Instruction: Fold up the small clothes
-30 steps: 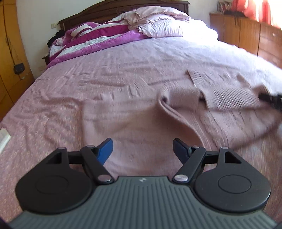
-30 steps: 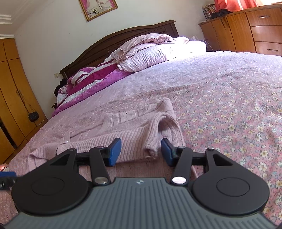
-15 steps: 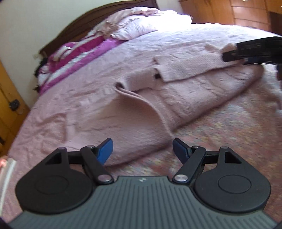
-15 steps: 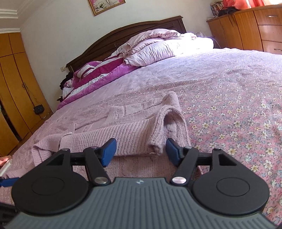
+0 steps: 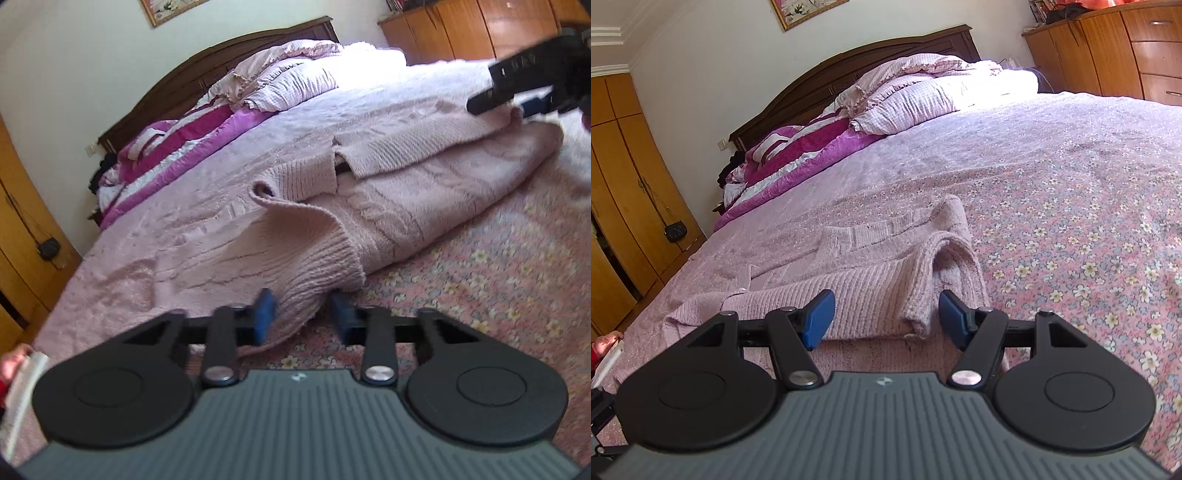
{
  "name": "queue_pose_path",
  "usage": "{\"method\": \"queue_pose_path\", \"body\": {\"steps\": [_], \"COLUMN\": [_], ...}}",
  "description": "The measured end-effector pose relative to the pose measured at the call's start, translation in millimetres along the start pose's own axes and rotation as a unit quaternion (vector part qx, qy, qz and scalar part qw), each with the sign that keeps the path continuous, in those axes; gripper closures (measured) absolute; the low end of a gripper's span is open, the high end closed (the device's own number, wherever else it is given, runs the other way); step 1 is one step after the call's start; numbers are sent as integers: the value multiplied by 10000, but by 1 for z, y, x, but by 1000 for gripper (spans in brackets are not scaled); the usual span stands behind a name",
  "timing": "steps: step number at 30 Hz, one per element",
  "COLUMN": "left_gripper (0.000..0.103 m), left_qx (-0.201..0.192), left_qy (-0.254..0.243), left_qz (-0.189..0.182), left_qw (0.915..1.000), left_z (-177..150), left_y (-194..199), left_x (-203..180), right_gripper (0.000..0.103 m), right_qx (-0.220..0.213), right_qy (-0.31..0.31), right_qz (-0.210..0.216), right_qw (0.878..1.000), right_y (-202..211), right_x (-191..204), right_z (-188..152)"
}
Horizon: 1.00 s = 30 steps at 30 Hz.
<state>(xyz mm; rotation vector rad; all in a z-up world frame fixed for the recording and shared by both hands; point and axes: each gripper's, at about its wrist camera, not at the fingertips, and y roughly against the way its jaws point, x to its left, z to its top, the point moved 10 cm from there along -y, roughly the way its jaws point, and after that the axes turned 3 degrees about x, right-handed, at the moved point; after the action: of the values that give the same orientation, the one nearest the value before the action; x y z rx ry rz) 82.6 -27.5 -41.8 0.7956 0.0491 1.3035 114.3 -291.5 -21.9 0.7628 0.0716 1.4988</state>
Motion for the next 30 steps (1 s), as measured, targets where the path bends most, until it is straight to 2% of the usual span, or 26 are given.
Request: {"method": "queue_pose_path", "body": {"steps": [4, 9, 10, 11, 13, 18, 23, 25, 27, 28, 29, 30], "left_gripper": [71, 72, 74, 78, 79, 81, 79, 79, 81, 89, 89, 89], "left_qx": [-2, -85, -135, -173, -203, -351, -264, -111, -121, -141, -210, -270], "left_qy": [144, 137, 212, 287, 357, 550, 585, 637, 714, 738, 767, 788], "left_qz": [-239, -303, -353, -428, -556, -669, -821, -865, -845, -862, -874, -881], "left_qw": [9996, 9994, 9991, 9985, 9976, 9956, 9946, 9942, 9938, 9934, 9930, 9926], "left_z": [1, 6, 7, 7, 6, 6, 9, 8, 8, 9, 12, 14], "left_y": [-3, -13, -11, -9, -4, 5, -14, -26, -30, -29, -26, -22], "left_x": [2, -1, 1, 3, 7, 21, 19, 15, 17, 18, 21, 26], "right_gripper": [33, 34, 36, 42, 49, 50, 50, 51, 60, 70, 84, 90], "right_qx": [9, 5, 25, 60, 106, 192, 276, 294, 314, 327, 322, 325], "right_qy": [-21, -128, -136, -128, -69, -122, 81, 136, 189, 214, 229, 229], "right_qz": [-16, -84, -97, -128, -209, -124, -128, -151, -179, -205, -224, -217], "right_qw": [10000, 9999, 9999, 9998, 9997, 9997, 9995, 9994, 9992, 9990, 9990, 9990], "right_y": [-2, -8, -10, -12, -13, -10, -9, -10, -11, -11, -11, -11], "right_x": [0, -2, -2, -3, -5, -7, -3, -3, -2, -3, -4, -5], "right_z": [4, 11, 12, 13, 14, 15, 10, 9, 9, 10, 12, 14]}}
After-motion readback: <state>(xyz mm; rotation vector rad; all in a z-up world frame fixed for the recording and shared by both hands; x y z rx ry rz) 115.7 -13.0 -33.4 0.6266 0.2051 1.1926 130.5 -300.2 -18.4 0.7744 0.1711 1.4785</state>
